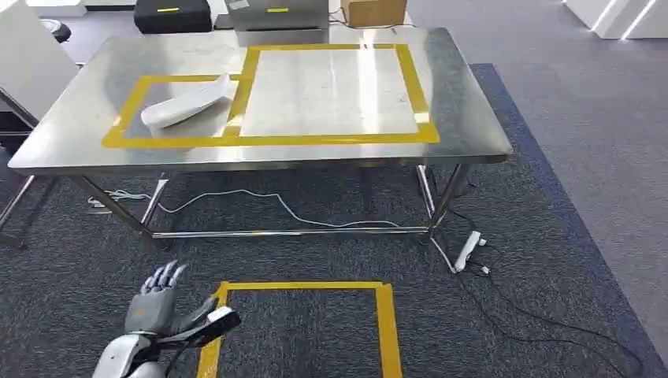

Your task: Take the parts from the cabinet and place them on the table.

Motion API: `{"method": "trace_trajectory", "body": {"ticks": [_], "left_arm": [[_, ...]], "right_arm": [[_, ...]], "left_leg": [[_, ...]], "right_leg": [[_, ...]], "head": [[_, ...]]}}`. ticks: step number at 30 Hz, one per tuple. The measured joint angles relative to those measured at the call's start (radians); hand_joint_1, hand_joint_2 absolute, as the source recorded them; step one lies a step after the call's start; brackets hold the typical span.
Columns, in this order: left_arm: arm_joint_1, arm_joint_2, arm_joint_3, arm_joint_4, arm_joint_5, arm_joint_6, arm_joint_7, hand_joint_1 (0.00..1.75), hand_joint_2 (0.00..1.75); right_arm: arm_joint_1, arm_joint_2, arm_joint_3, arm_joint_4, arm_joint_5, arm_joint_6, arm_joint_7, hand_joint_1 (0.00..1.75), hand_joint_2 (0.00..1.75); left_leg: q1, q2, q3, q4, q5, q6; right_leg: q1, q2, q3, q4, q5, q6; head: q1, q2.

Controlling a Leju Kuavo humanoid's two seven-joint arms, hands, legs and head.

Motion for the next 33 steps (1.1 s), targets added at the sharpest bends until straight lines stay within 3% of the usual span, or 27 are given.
{"method": "trace_trajectory", "body": {"ticks": [1, 2, 3, 4, 6, 7, 8, 9, 12, 13, 15, 17, 18, 19, 20, 22, 23, 24, 25, 27, 28, 29, 30, 32, 33], "left_arm": [[0.006, -0.014, 0.012, 0.054, 0.042, -0.026, -0.018, 0.00, 0.00], [0.015, -0.031, 0.020, 0.105, 0.074, -0.044, -0.026, 0.00, 0.00], [0.029, -0.044, 0.030, 0.149, 0.088, -0.048, -0.032, 0.00, 0.00], [0.041, -0.058, 0.035, 0.189, 0.094, -0.048, -0.038, 0.00, 0.00], [0.051, -0.076, 0.041, 0.238, 0.098, -0.052, -0.040, 0.00, 0.00], [0.048, -0.085, 0.047, 0.263, 0.104, -0.077, -0.031, 0.00, 0.00], [0.044, -0.094, 0.053, 0.288, 0.107, -0.108, -0.014, 0.00, 0.00], [0.045, -0.102, 0.057, 0.309, 0.112, -0.133, 0.001, 0.00, 0.00], [0.062, -0.122, 0.058, 0.373, 0.107, -0.167, 0.064, 0.00, 0.00], [0.069, -0.128, 0.058, 0.388, 0.105, -0.173, 0.079, 0.00, 0.00], [0.075, -0.140, 0.058, 0.410, 0.103, -0.176, 0.087, 0.00, 0.00], [0.078, -0.150, 0.058, 0.426, 0.102, -0.177, 0.090, 0.00, 0.00], [0.078, -0.151, 0.058, 0.433, 0.102, -0.177, 0.091, 0.00, 0.00], [0.079, -0.153, 0.058, 0.440, 0.102, -0.177, 0.091, 0.00, 0.00], [0.079, -0.154, 0.058, 0.444, 0.102, -0.177, 0.092, 0.00, 0.00], [0.078, -0.159, 0.059, 0.452, 0.101, -0.183, 0.100, 0.00, 0.00], [0.078, -0.162, 0.058, 0.455, 0.099, -0.196, 0.118, 0.00, 0.00], [0.080, -0.164, 0.059, 0.459, 0.101, -0.209, 0.141, 0.00, 0.00], [0.083, -0.166, 0.059, 0.463, 0.106, -0.221, 0.157, 0.00, 0.00], [0.089, -0.167, 0.067, 0.472, 0.118, -0.237, 0.185, 0.00, 0.00], [0.095, -0.165, 0.074, 0.478, 0.127, -0.241, 0.194, 0.00, 0.00], [0.099, -0.165, 0.081, 0.480, 0.136, -0.244, 0.197, 0.00, 0.00], [0.106, -0.165, 0.088, 0.483, 0.144, -0.247, 0.201, 0.00, 0.00], [0.109, -0.162, 0.100, 0.486, 0.156, -0.249, 0.200, 0.00, 0.00], [0.109, -0.163, 0.107, 0.487, 0.158, -0.249, 0.200, 0.00, 0.00]], "right_arm": [[0.002, 0.000, -0.012, -0.003, -0.018, 0.004, 0.016, 0.00, 0.00], [0.006, 0.000, -0.023, -0.008, -0.031, 0.006, 0.028, 0.00, 0.00], [0.010, 0.000, -0.035, -0.012, -0.041, 0.008, 0.037, 0.00, 0.00], [0.013, 0.000, -0.044, -0.017, -0.047, 0.009, 0.042, 0.00, 0.00], [0.014, 0.000, -0.059, -0.023, -0.050, 0.011, 0.048, 0.00, 0.00], [0.013, 0.000, -0.066, -0.026, -0.056, 0.010, 0.057, 0.00, 0.00], [0.013, 0.000, -0.073, -0.031, -0.064, 0.008, 0.072, 0.00, 0.00], [0.011, 0.000, -0.081, -0.034, -0.071, 0.004, 0.086, 0.00, 0.00], [0.014, 0.000, -0.105, -0.042, -0.089, -0.007, 0.138, 0.00, 0.00], [0.016, 0.000, -0.112, -0.043, -0.092, -0.010, 0.148, 0.00, 0.00], [0.016, 0.000, -0.122, -0.048, -0.096, -0.013, 0.157, 0.00, 0.00], [0.014, 0.000, -0.130, -0.052, -0.098, -0.014, 0.158, 0.00, 0.00], [0.014, 0.000, -0.133, -0.054, -0.099, -0.014, 0.158, 0.00, 0.00], [0.015, 0.000, -0.137, -0.056, -0.099, -0.014, 0.159, 0.00, 0.00], [0.016, 0.000, -0.138, -0.056, -0.099, -0.014, 0.160, 0.00, 0.00], [0.014, 0.000, -0.139, -0.059, -0.101, -0.014, 0.167, 0.00, 0.00], [0.010, 0.000, -0.141, -0.062, -0.102, -0.016, 0.178, 0.00, 0.00], [0.006, -0.001, -0.144, -0.065, -0.104, -0.018, 0.190, 0.00, 0.00], [0.004, -0.001, -0.146, -0.065, -0.108, -0.018, 0.201, 0.00, 0.00], [0.006, -0.001, -0.154, -0.065, -0.114, -0.019, 0.222, 0.00, 0.00], [0.006, -0.001, -0.160, -0.065, -0.123, -0.020, 0.235, 0.00, 0.00], [0.006, -0.001, -0.165, -0.066, -0.130, -0.021, 0.241, 0.00, 0.00], [0.007, -0.001, -0.172, -0.068, -0.144, -0.027, 0.249, 0.00, 0.00], [0.010, -0.001, -0.190, -0.070, -0.166, -0.029, 0.263, 0.00, 0.00], [0.010, -0.001, -0.197, -0.071, -0.174, -0.029, 0.271, 0.00, 0.00]], "left_leg": [[0.003, 0.000, -0.014, 0.078, -0.055, -0.005], [0.005, 0.000, -0.026, 0.156, -0.092, -0.008], [0.007, 0.000, -0.029, 0.213, -0.095, -0.011], [0.010, 0.000, -0.015, 0.223, -0.068, -0.014], [0.015, 0.000, 0.064, 0.127, 0.002, -0.016], [0.017, 0.000, 0.130, 0.035, 0.015, -0.018], [0.014, -0.001, 0.184, -0.048, -0.023, -0.020], [0.008, -0.004, 0.208, -0.094, -0.037, -0.007], [0.002, -0.003, 0.196, -0.091, -0.029, 0.014], [0.009, 0.002, 0.189, -0.099, -0.017, 0.030], [0.005, 0.005, 0.168, -0.097, 0.000, 0.047], [-0.001, 0.005, 0.138, -0.095, 0.023, 0.051], [-0.004, 0.005, 0.124, -0.093, 0.033, 0.052], [-0.007, 0.006, 0.109, -0.091, 0.043, 0.052], [-0.011, 0.006, 0.095, -0.089, 0.053, 0.052], [-0.017, 0.004, 0.071, -0.088, 0.073, 0.052], [-0.016, 0.003, 0.065, -0.086, 0.084, 0.050], [-0.023, 0.001, 0.060, -0.085, 0.092, 0.044], [-0.021, 0.004, 0.057, -0.086, 0.106, 0.040], [-0.016, 0.005, 0.056, -0.095, 0.127, 0.030], [-0.018, 0.003, 0.050, -0.094, 0.127, 0.023], [-0.014, 0.001, 0.044, -0.079, 0.083, 0.014], [-0.011, 0.001, 0.030, -0.027, 0.007, 0.008], [-0.006, 0.001, 0.003, 0.128, -0.110, -0.003], [-0.004, 0.001, -0.003, 0.195, -0.129, -0.007]], "right_leg": [[0.000, 0.000, -0.012, 0.002, 0.009, 0.000], [0.000, 0.000, -0.025, 0.006, 0.018, 0.001], [0.000, 0.000, -0.042, 0.013, 0.026, 0.003], [-0.001, -0.001, -0.061, 0.021, 0.032, 0.006], [-0.003, -0.004, -0.096, 0.041, 0.042, 0.014], [-0.004, -0.006, -0.108, 0.052, 0.044, 0.018], [-0.002, -0.008, -0.119, 0.061, 0.046, 0.023], [-0.001, -0.008, -0.124, 0.067, 0.049, 0.027], [-0.006, -0.007, -0.128, 0.064, 0.073, 0.053], [-0.010, -0.004, -0.135, 0.069, 0.061, 0.059], [-0.010, 0.003, -0.167, 0.150, -0.045, 0.065], [-0.008, 0.004, -0.208, 0.316, -0.148, 0.068], [-0.007, 0.004, -0.216, 0.372, -0.160, 0.067], [-0.007, 0.004, -0.203, 0.388, -0.139, 0.064], [-0.005, 0.004, -0.172, 0.364, -0.097, 0.059], [-0.001, 0.006, -0.063, 0.222, -0.030, 0.042], [0.005, 0.009, 0.011, 0.118, -0.042, 0.030], [0.011, 0.007, 0.084, 0.014, -0.069, 0.024], [0.012, 0.009, 0.082, -0.003, -0.076, 0.027], [0.016, 0.009, 0.063, 0.002, -0.062, 0.022], [0.007, 0.004, 0.053, -0.004, -0.043, 0.014], [0.007, -0.002, 0.040, -0.002, -0.032, 0.005], [0.007, -0.002, 0.024, 0.001, -0.021, -0.002], [0.007, -0.007, -0.012, 0.013, 0.002, -0.002], [0.007, -0.011, -0.028, 0.022, 0.012, -0.002]], "head": [[-0.001, 0.000], [-0.002, 0.000], [-0.004, 0.000], [-0.004, 0.000], [-0.005, 0.000], [-0.004, 0.000], [-0.006, 0.000], [-0.003, 0.000], [-0.003, 0.000], [-0.004, 0.000], [0.003, 0.000], [0.009, 0.000], [0.010, 0.000], [0.010, 0.000], [0.010, 0.000], [0.010, 0.000], [0.009, 0.000], [0.012, 0.000], [0.010, 0.000], [0.011, 0.000], [0.011, 0.000], [0.011, 0.000], [0.005, 0.000], [0.002, 0.000], [0.003, 0.000]]}}
